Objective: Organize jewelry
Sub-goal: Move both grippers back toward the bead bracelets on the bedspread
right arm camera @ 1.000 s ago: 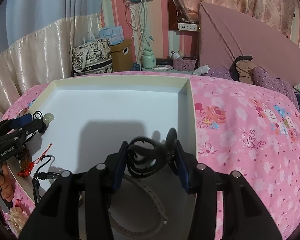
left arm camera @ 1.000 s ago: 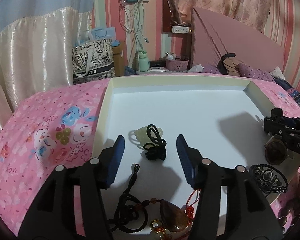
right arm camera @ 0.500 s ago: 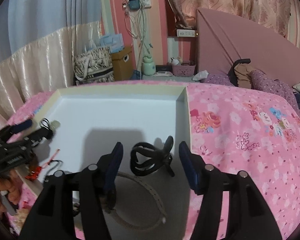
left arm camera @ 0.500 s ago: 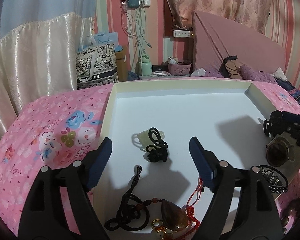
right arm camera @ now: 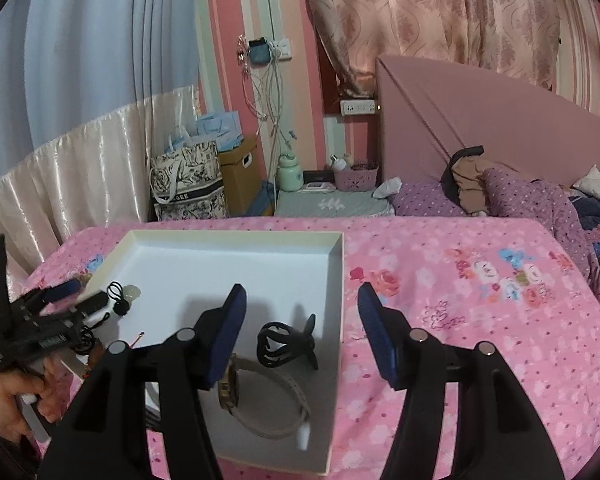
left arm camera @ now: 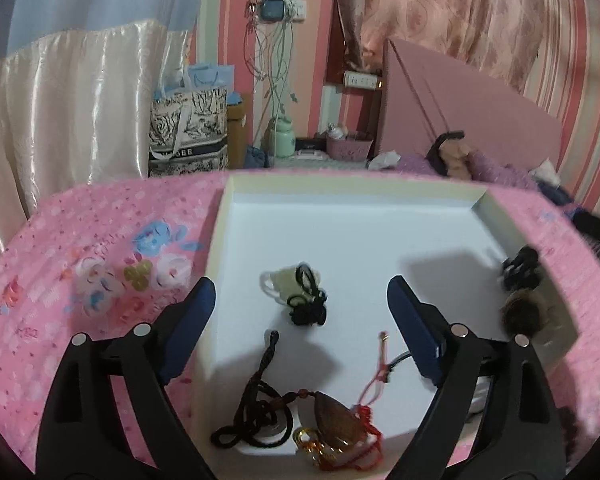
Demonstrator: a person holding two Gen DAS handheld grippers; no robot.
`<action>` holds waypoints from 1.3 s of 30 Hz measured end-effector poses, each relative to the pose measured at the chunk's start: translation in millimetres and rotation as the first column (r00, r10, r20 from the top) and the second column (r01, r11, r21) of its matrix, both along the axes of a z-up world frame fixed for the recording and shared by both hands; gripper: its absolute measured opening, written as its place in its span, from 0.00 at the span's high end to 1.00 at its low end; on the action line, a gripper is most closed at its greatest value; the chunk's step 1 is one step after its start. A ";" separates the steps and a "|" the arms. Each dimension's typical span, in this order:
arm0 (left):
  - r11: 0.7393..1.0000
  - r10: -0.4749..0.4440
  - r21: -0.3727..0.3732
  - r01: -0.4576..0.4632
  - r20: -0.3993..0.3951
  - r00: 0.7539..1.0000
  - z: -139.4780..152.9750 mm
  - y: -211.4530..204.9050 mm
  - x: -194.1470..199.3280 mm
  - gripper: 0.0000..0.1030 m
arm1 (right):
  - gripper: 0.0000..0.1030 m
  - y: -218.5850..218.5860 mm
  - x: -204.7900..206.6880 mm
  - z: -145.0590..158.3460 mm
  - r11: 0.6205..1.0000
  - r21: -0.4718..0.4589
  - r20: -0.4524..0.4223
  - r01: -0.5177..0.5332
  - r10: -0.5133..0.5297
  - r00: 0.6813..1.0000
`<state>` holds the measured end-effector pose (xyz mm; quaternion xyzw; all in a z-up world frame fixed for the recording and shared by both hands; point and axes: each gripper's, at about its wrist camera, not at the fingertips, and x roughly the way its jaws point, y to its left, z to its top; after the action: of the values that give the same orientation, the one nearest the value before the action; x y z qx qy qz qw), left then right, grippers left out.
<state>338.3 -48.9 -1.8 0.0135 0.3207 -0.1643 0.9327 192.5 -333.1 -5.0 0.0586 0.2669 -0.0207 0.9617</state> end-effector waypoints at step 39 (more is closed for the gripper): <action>0.973 -0.119 0.173 0.154 -0.199 0.973 -59.1 40.2 -219.0 0.36 | 0.38 35.6 -157.1 -81.2 0.999 -0.036 -0.223 -0.029 0.021 0.975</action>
<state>119.3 -8.7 -60.9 0.1078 0.4194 -0.1980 0.8794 35.3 -297.4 -86.2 0.0339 0.3731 -0.0202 0.9269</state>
